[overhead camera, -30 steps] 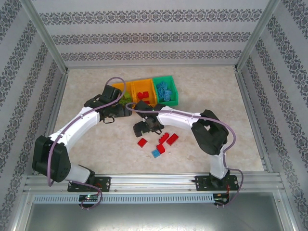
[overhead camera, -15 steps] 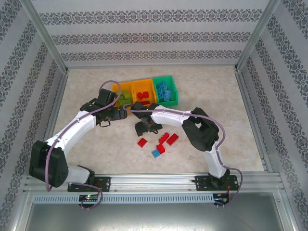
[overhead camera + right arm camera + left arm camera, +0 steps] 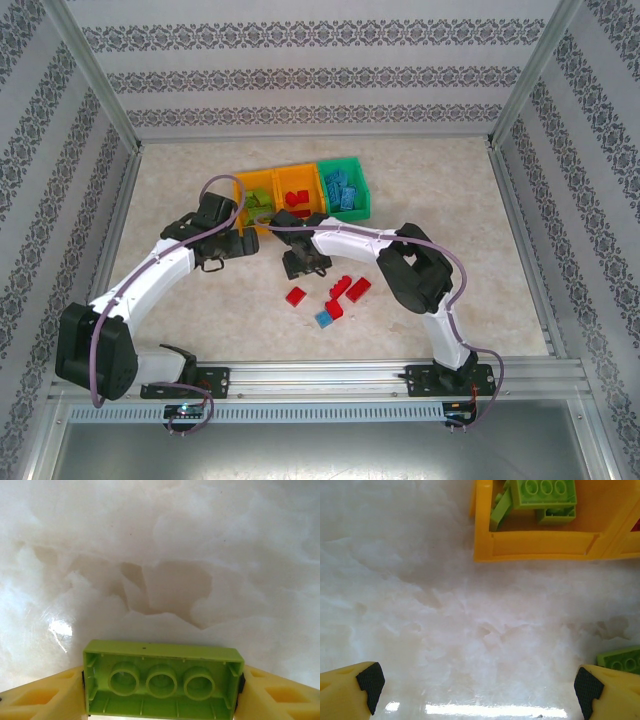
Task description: Sort the legos into containers by color
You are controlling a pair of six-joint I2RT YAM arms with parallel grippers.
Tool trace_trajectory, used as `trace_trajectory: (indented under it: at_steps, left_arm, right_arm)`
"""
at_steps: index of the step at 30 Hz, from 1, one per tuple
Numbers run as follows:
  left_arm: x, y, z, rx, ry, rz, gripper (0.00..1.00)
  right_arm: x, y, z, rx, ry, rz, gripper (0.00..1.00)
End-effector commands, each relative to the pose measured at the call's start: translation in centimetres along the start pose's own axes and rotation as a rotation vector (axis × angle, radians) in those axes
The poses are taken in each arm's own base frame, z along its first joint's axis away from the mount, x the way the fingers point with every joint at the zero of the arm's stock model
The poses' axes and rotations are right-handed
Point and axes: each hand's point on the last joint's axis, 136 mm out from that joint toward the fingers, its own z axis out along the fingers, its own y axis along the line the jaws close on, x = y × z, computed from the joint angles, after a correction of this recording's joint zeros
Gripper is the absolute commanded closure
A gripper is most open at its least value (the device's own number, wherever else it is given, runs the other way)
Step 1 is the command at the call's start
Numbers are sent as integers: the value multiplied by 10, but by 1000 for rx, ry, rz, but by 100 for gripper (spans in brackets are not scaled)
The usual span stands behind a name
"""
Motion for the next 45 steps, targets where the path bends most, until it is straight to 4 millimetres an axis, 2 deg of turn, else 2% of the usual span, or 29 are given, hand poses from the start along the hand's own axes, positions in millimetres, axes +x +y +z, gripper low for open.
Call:
trace_trajectory:
  at_steps: [1,11,15,19,24,29,39,45]
  left_arm:
    - [7,16,-4,-42,2,-25,1]
    - [22,19,-8,-13,3,13,1]
    - [33,22,-7,-6,11,48,1]
    - [42,26,-5,-9,17,51,0]
    - [49,30,-4,-8,13,33,1]
    - [50,30,-3,-3,10,25,0]
    - [54,29,-2,5,17,20,0]
    - [57,27,0,22,26,11,0]
  right_arm:
    - [-13,2,-16,5,-40,-3,37]
    - [-92,36,-87,-389,-243,126,37]
    - [-124,51,-101,-536,-266,177,37]
    - [-153,66,-107,-642,-263,219,36]
    - [-182,70,-101,-679,-268,277,36]
    - [-199,75,-87,-727,-256,322,37]
    - [-211,67,-60,-712,-237,389,32]
    - [-211,65,-55,-699,-237,397,24]
